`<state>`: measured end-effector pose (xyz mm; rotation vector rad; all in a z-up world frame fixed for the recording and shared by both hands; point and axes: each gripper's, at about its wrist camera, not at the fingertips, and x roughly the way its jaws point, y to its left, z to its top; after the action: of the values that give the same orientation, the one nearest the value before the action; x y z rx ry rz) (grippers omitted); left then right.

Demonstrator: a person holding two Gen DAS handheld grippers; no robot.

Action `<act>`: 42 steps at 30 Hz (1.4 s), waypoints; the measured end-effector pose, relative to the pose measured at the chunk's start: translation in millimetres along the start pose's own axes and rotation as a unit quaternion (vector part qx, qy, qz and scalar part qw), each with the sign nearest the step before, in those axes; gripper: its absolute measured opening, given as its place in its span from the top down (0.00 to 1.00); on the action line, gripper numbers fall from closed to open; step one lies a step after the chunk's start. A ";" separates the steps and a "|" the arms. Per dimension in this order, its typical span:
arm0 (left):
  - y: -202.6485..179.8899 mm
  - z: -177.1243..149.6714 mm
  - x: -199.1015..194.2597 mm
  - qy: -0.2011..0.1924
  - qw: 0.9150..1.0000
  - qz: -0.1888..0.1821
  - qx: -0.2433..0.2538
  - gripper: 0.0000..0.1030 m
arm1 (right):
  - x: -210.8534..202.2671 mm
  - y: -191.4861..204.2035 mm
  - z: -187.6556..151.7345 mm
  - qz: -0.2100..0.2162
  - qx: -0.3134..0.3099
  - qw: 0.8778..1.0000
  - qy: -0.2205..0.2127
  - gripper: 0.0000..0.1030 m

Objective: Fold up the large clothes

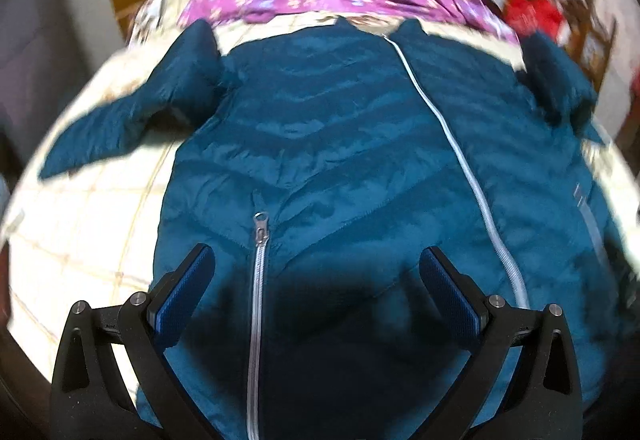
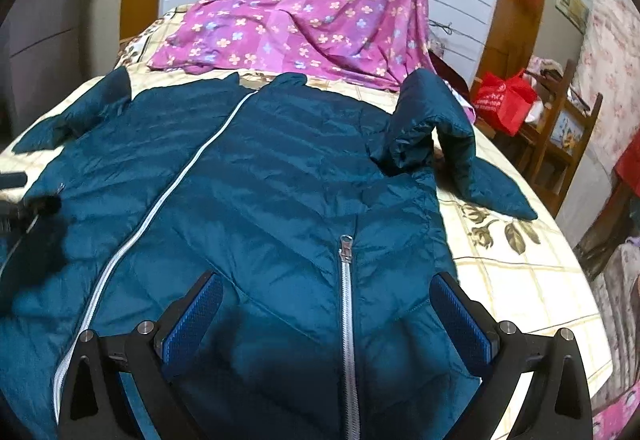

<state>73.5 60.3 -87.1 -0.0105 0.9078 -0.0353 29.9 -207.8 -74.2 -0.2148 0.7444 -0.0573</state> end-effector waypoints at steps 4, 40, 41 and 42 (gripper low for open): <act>8.3 5.9 -18.7 -0.001 0.999 0.040 -0.033 0.00 | -11.4 -10.3 -3.4 -0.010 0.010 1.000 -0.011 0.00; 425.2 109.4 82.7 0.043 0.959 0.195 -0.200 0.21 | 24.4 8.2 29.6 0.044 0.080 0.996 0.004 0.00; 440.2 106.7 85.9 0.047 0.957 0.191 -0.214 0.23 | 25.3 11.0 30.3 0.045 0.076 0.996 0.005 0.00; 452.6 104.0 89.2 0.052 0.954 0.184 -0.230 0.24 | 26.4 15.1 31.3 0.045 0.070 0.996 0.005 0.00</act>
<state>222.2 509.0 -104.3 -0.2746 0.9955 0.5281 70.2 -191.0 -72.7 -0.0466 0.7567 -0.0255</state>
